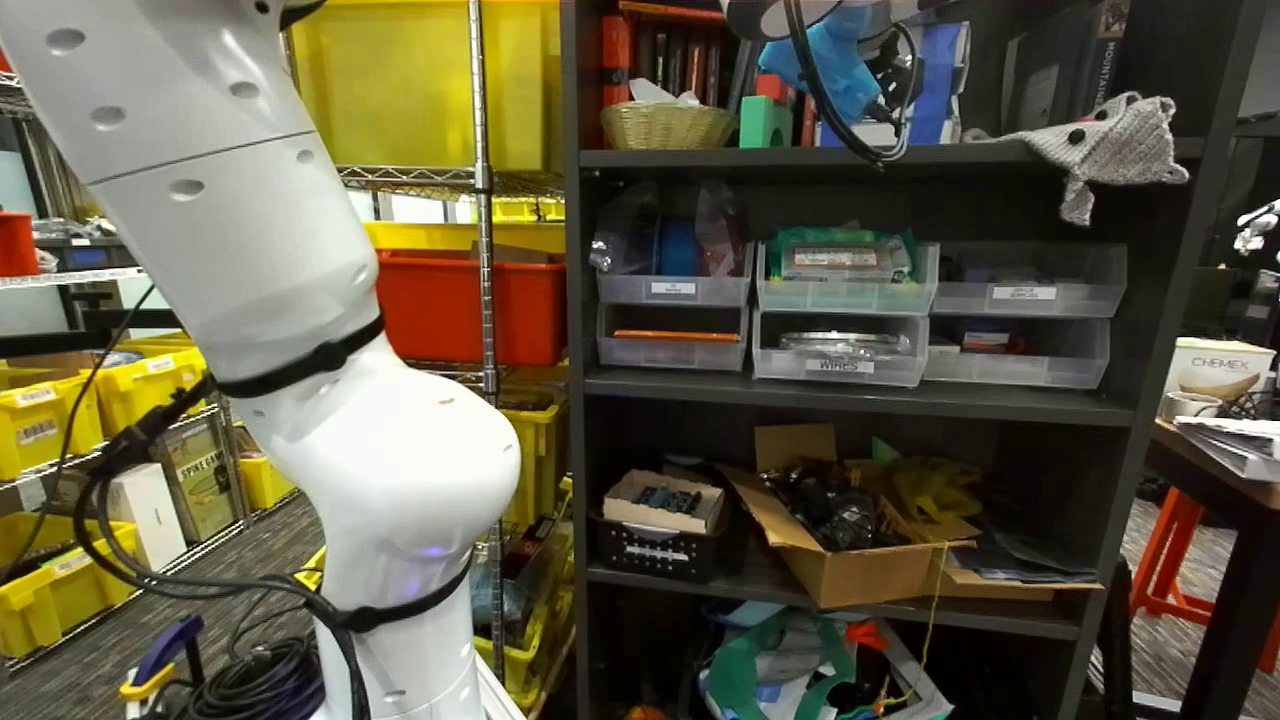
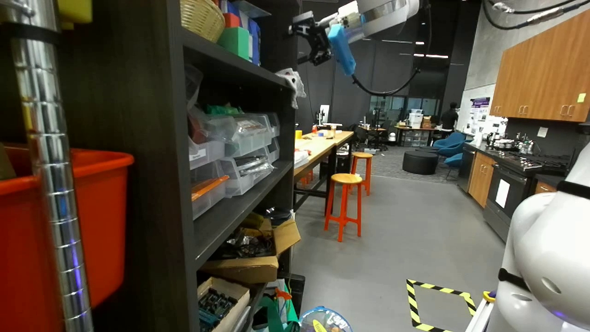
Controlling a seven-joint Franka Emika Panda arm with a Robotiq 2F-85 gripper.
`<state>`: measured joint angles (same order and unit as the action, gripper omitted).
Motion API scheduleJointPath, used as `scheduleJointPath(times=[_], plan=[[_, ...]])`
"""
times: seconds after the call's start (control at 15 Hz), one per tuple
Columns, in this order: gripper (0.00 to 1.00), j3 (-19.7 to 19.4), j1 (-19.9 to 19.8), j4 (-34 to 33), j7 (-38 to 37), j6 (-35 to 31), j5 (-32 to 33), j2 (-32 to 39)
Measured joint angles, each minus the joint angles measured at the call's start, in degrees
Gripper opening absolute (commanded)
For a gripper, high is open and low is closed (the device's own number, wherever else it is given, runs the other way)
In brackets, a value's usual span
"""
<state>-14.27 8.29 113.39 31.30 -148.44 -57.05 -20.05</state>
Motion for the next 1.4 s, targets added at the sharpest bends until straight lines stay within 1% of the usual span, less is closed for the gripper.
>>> scheduleJointPath(times=[0.07, 0.13, 0.27, 0.53, 0.67, 0.93, 1.2, 1.4], plan=[[1.0, 0.57, 0.54, -0.45, 1.87, -0.85, -3.13, -0.04], [1.0, 1.03, 1.14, -0.68, 3.85, -1.5, -4.45, -0.11], [1.0, 1.37, 2.27, -0.71, 5.11, -2.45, -4.84, -0.27], [1.0, 1.26, 2.44, -0.67, 5.51, -2.57, -4.84, -0.33], [1.0, 2.06, 0.89, -0.73, 1.18, 0.2, -4.57, 0.02], [1.0, 2.6, -1.71, -2.73, -9.06, 10.08, -6.11, 1.27], [1.0, 2.58, -4.03, -7.19, -16.88, 19.18, -11.95, 3.03], [1.0, 2.6, -5.55, -11.06, -22.9, 24.41, -17.46, 4.56]])
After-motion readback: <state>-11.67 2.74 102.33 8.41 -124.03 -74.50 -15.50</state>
